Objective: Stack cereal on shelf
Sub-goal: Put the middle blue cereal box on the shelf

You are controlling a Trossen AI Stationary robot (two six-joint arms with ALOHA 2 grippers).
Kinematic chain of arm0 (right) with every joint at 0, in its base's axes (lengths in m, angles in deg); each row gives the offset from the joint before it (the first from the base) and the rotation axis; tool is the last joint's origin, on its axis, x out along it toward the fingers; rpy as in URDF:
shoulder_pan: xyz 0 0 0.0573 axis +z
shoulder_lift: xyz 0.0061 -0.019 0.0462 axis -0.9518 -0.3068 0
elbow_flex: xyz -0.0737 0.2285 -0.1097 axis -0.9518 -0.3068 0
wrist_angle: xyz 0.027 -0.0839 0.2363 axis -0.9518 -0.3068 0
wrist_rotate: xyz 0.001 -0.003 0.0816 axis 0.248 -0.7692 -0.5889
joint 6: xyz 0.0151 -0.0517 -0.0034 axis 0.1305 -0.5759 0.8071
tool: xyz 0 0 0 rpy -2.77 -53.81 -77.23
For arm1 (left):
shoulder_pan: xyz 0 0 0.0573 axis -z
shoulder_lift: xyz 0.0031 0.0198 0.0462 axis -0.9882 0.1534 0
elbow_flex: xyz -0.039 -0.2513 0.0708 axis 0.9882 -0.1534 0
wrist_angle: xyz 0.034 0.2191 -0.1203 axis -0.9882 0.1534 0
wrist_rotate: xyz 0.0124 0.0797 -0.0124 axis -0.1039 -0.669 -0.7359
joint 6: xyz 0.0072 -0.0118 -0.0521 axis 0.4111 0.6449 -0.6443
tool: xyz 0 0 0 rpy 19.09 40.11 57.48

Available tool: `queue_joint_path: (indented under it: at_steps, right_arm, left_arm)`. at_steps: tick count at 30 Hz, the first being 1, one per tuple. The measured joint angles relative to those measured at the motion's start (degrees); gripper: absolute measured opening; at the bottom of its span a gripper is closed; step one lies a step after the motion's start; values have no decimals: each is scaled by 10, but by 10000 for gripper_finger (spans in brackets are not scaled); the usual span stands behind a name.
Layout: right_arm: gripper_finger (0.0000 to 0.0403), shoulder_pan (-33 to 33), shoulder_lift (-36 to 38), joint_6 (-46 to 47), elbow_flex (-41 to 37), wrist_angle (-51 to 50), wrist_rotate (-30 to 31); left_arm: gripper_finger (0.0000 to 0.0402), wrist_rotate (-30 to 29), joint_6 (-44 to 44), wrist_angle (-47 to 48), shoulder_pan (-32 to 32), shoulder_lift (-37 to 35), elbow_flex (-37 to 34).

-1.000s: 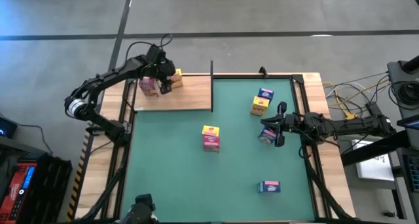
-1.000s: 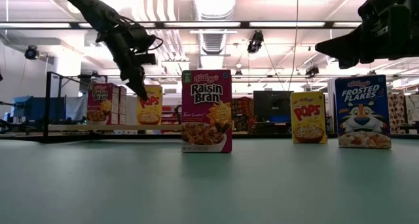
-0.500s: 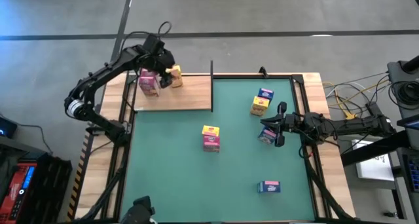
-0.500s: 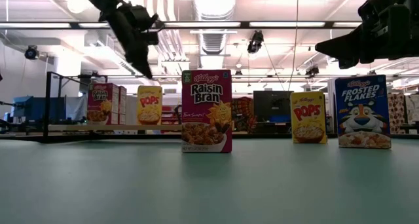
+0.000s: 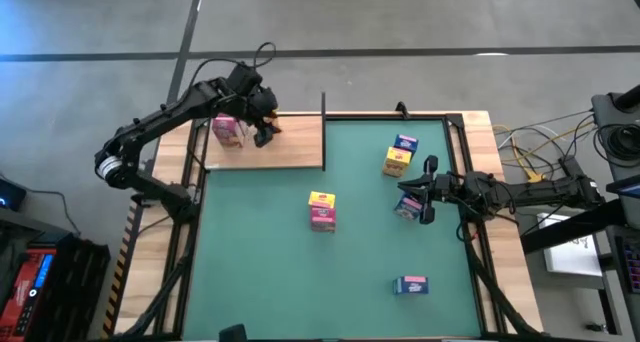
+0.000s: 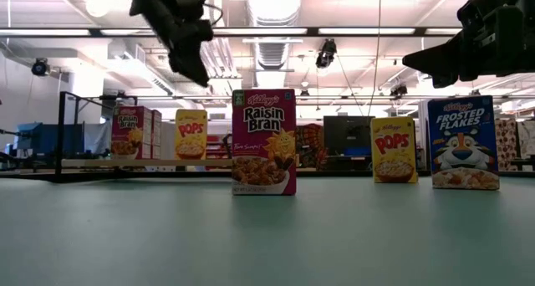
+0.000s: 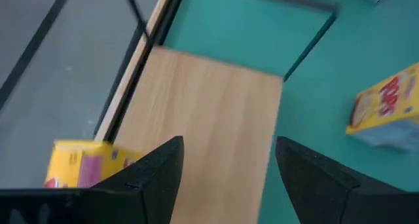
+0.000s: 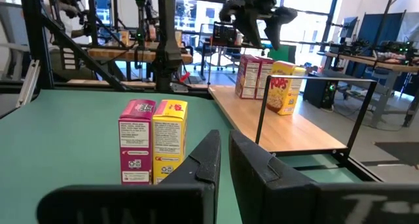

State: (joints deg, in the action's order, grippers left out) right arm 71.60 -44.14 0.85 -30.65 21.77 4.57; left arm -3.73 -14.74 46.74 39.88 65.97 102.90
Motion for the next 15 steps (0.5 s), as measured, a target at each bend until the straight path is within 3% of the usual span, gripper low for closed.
queue_joint_path:
  at_steps: [5,9,12,15]
  right_arm:
    - [22,0,0,0,0,0,0]
    - [22,0,0,0,0,0,0]
    - [22,0,0,0,0,0,0]
    - [22,0,0,0,0,0,0]
  left_arm:
    - [226,-2,-44,-50,65,-13,-7]
    - [226,-14,-162,-99,145,-17,-28]
    - [225,-82,-196,-136,232,-17,-58]
    - [223,-173,-176,-136,320,-18,-76]
